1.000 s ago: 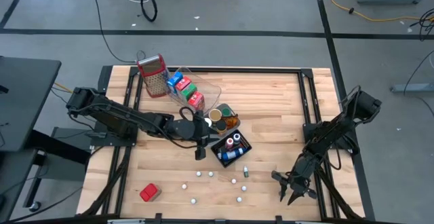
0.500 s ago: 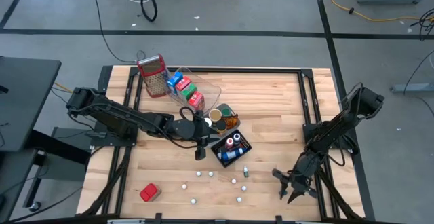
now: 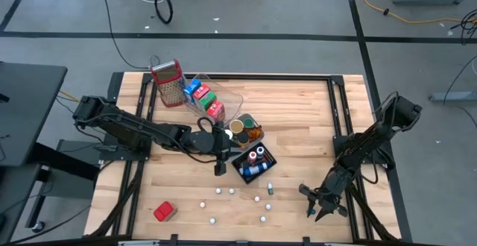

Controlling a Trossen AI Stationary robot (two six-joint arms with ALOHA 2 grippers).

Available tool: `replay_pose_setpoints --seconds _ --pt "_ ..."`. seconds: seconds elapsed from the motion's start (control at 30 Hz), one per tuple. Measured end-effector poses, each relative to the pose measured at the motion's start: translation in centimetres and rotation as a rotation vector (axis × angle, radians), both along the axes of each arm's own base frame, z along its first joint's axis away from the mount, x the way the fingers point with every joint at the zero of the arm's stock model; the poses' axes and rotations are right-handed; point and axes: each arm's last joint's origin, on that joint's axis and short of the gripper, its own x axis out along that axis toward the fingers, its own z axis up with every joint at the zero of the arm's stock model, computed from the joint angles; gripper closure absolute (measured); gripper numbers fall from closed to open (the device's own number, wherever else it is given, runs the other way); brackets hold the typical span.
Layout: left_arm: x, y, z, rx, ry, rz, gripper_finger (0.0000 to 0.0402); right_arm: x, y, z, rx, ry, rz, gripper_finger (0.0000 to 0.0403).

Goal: Pick & Place Kitchen Items
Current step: Put the blue black food coloring into the black bin

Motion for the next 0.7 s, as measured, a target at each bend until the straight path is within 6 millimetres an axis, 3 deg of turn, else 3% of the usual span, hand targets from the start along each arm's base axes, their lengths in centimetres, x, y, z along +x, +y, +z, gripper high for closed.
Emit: replay_pose_setpoints --seconds 0.7 --pt "0.18 -0.04 0.36 -0.119 -0.051 0.048 0.0285 0.08 0.01 0.08 0.011 0.006 -0.025 0.0253"
